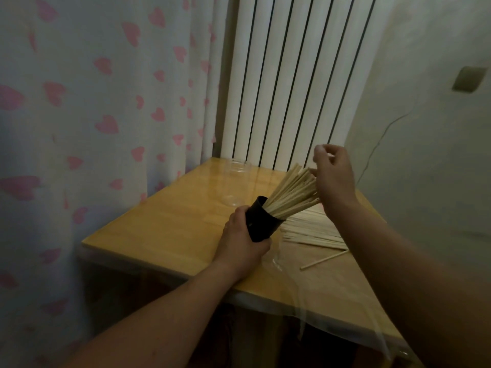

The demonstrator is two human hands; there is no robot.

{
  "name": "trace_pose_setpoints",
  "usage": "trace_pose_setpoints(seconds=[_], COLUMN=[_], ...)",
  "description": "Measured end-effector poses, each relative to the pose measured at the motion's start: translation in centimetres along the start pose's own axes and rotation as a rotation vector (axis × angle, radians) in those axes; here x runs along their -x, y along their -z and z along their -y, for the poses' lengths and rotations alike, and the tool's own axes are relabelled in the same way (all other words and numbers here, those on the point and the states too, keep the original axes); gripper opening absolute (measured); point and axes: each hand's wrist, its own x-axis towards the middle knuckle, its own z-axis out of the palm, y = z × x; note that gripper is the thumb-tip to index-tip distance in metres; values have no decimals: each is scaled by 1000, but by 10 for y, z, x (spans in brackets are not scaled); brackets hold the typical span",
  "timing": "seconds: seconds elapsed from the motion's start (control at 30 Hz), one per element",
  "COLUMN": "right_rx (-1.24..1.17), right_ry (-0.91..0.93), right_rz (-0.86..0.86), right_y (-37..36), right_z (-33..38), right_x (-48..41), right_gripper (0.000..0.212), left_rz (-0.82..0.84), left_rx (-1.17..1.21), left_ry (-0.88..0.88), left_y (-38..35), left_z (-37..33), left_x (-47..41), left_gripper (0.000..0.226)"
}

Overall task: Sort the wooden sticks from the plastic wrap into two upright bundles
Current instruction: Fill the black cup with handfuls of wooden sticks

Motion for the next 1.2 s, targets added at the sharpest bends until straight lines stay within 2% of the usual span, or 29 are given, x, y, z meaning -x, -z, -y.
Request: trace_pose_setpoints(seconds=[0.07, 0.13, 0.2, 0.27, 0.33, 0.5, 0.57, 0.63, 0.7, 0.77, 0.8, 0.87, 0.9, 1.0, 1.13, 1.2], right_rx=[-1, 96, 126, 122, 90, 175, 226, 302, 399, 601, 755, 1018, 1076, 1124, 1221, 1300], right_ry=[-25, -66, -76, -66, -80, -80, -85, -103, -193, -257, -218, -91, -57, 63, 242, 224], right_rz=[52, 242, 326, 291, 243, 111, 153, 332, 609, 851, 909, 889, 857, 764, 550, 556], right_y=[2, 5, 10, 15, 21, 50, 67, 84, 97, 102, 100, 90, 81, 60, 43, 36], right_z=[0, -2, -5, -7, -9, -31, -35, -37, -41, -54, -64, -85, -93, -118, -140, -143], right_x=[0, 2, 3, 1, 3, 12, 20, 29, 38, 48, 52, 58, 59, 53, 32, 19], right_gripper=[31, 42, 51, 66, 72, 59, 58, 58, 54, 36, 29, 38, 41, 33, 21, 28], left_rz=[4, 6, 7, 5, 1, -3, 0, 3, 1, -1, -3, -8, -10, -10, -16, -12], left_rx=[9, 17, 23, 24, 28, 26, 20, 18, 16, 10, 10, 15, 16, 15, 38, 48], left_ry=[4, 10, 19, 22, 28, 38, 43, 44, 44, 47, 46, 42, 38, 30, 31, 26], left_y=[0, 1, 1, 1, 2, 4, 4, 5, 4, 4, 5, 4, 4, 4, 3, 2], left_z=[0, 0, -1, -2, -2, -3, -3, -3, -4, -5, -4, -4, -4, -4, -2, -1], left_x=[0, 0, 0, 0, 1, 2, 2, 2, 2, 2, 2, 2, 2, 2, 1, 1], left_gripper=[80, 81, 82, 83, 82, 81, 81, 82, 82, 83, 84, 83, 83, 82, 81, 82])
